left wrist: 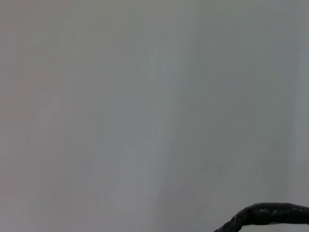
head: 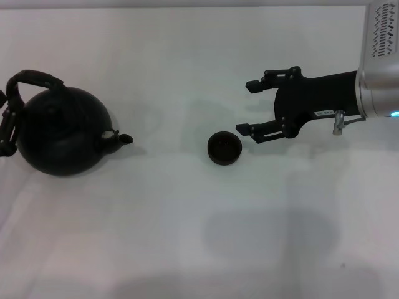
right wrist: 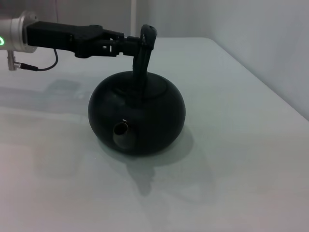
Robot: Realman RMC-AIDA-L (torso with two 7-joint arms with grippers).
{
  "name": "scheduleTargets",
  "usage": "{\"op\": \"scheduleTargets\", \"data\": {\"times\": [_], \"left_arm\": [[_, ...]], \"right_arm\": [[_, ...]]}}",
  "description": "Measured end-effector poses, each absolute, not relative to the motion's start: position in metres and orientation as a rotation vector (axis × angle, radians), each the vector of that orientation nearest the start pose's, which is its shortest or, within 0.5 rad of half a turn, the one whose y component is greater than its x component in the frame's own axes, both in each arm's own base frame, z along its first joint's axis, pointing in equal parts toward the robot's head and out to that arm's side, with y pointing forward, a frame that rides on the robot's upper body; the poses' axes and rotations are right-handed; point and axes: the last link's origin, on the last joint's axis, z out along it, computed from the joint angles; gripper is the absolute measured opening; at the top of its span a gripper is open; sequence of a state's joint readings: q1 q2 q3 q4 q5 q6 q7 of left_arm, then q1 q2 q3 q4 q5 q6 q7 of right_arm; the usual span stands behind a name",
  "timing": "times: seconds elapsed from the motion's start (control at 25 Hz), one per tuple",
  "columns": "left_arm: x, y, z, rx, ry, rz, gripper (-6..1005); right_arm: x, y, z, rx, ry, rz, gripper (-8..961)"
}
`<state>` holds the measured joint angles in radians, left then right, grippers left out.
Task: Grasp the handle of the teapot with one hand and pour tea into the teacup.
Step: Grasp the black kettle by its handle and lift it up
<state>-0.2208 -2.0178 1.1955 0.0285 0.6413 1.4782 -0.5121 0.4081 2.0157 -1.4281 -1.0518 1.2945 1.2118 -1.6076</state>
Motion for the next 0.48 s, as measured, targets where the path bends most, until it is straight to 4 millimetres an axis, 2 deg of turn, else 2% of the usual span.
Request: {"op": "scheduleTargets", "data": {"times": [0.08, 0.48], "left_arm": [[-0.3727, 0.2291, 0.0023, -1.816, -0.624, -0.829, 247], [-0.3762, 0.2293, 0.0054, -1.812, -0.648, -0.827, 471]], "right_arm": [[0.2181, 0.339, -0.0282, -2.855, 0.18, 0.222, 867], [0.2209, 0.3395, -0.0272, -2.849, 0.181, 0.219, 866]]}}
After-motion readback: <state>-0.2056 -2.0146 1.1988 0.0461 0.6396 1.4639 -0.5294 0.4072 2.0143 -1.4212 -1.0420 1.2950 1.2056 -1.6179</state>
